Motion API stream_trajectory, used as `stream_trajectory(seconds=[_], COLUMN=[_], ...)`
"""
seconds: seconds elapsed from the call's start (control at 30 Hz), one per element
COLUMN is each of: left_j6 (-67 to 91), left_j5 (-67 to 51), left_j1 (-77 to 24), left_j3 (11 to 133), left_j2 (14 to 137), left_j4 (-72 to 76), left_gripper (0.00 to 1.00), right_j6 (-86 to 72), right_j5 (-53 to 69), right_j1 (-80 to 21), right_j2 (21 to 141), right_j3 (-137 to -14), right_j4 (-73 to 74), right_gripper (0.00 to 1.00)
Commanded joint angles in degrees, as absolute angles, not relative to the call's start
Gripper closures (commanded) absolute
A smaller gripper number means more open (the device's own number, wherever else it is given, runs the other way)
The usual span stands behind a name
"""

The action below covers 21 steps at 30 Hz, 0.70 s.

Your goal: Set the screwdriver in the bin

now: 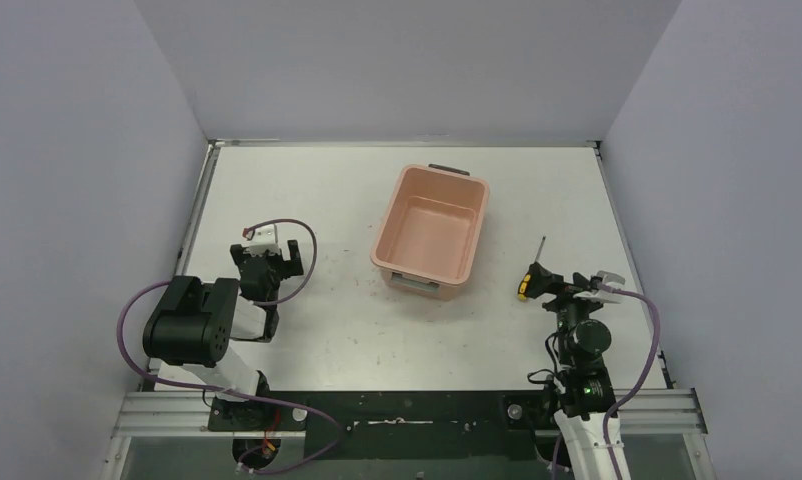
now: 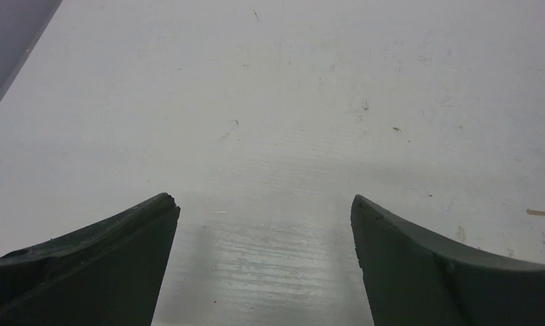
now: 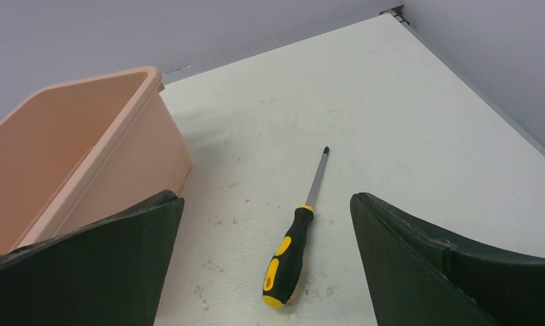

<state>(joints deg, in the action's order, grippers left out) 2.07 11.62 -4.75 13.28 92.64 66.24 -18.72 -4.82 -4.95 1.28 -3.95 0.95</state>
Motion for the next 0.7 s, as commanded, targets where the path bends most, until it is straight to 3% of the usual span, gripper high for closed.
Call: stream_trajectory(seconds=[0.0,0.27,0.4,0.53,0.67], left_j6=[1.74,1.67,1.68,1.72,1.72], left_j5=[11.25,11.27,11.25,11.24,11.24], left_j1=[-4.39,-4.39,-4.39,-4.39,-4.37], left_j3=[14.5,14.5,14.57,14.57,14.57], left_j2=[92.29,92.31,92.32,92.32,92.31], left_j4=[69.53,69.48,69.49,69.41,69.46], left_gripper=[0.03,0.03,0.03,0.03,0.03], right_j6=[-20.81,-21.13,-19.04,-19.64,-17.64], right_j5=[-10.1,-5.09,-7.8,-14.82,-10.14], right_j1=[-5.2,-5.21,-5.23,-5.04,-4.26], right_j2=[1.39,15.67,33.38,56.3,73.8], right_j3=[-6.24,-22.02,-37.99,-57.72,-65.52], right_j4=[-0.2,-0.91,9.82,29.93,37.2], right_gripper=[0.0,0.0,0.0,0.0,0.0])
